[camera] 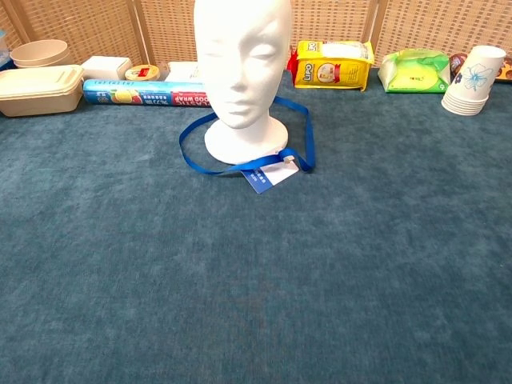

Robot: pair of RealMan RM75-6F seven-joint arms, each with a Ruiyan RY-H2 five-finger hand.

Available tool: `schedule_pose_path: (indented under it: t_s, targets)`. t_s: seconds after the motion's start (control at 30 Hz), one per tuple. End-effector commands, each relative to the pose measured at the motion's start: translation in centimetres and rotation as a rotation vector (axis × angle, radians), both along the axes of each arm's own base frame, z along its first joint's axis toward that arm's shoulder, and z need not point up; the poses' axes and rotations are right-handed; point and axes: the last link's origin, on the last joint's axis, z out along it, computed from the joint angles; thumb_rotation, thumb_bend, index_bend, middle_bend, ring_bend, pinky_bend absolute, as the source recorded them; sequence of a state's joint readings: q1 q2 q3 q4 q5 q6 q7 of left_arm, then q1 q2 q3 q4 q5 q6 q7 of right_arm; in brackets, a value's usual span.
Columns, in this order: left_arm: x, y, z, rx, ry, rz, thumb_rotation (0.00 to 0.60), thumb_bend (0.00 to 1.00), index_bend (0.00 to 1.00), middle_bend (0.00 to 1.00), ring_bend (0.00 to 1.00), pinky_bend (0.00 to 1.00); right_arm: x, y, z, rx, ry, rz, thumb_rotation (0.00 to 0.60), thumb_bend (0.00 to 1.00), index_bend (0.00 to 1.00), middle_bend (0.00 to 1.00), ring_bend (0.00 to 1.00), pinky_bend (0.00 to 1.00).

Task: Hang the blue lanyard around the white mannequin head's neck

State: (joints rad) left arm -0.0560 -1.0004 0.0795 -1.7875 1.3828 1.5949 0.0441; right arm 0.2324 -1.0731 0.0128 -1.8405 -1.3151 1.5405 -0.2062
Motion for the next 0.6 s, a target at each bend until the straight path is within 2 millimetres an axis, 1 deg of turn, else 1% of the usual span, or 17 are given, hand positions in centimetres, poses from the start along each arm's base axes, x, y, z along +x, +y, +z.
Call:
schedule_pose_path:
  t_s: [0.03, 0.13, 0.3, 0.4, 0.6]
  targets:
    - [-0.1, -1.6, -0.8, -0.002, 0.021, 0.006, 0.484, 0.1, 0.2, 0.13, 0.08, 0.15, -0.5, 1.9, 0.0, -0.009, 0.018, -0.031, 0.518, 0.39, 0.34, 0.35, 0.31, 0.26]
    - [0.1, -2.6, -1.1, -0.007, 0.01, 0.026, 0.491, 0.1, 0.21, 0.14, 0.1, 0.17, -0.9, 3.3, 0.2, -0.029, 0.031, -0.052, 0.516, 0.39, 0.34, 0.35, 0.32, 0.26]
    - [0.4, -3.5, -1.2, 0.017, 0.002, 0.036, 0.486, 0.1, 0.26, 0.16, 0.13, 0.17, -1.3, 5.0, 0.3, -0.04, 0.046, -0.066, 0.516, 0.38, 0.34, 0.36, 0.32, 0.24]
    - [0.8, -3.8, -1.2, 0.039, -0.009, 0.033, 0.488, 0.1, 0.28, 0.17, 0.13, 0.18, -1.3, 5.5, 0.6, -0.054, 0.036, -0.07, 0.517, 0.38, 0.34, 0.36, 0.32, 0.24]
    - [1.3, -3.9, -1.2, 0.038, -0.012, 0.023, 0.489, 0.1, 0.28, 0.17, 0.13, 0.18, -1.5, 5.6, 0.6, -0.055, 0.034, -0.069, 0.52, 0.38, 0.34, 0.36, 0.32, 0.25]
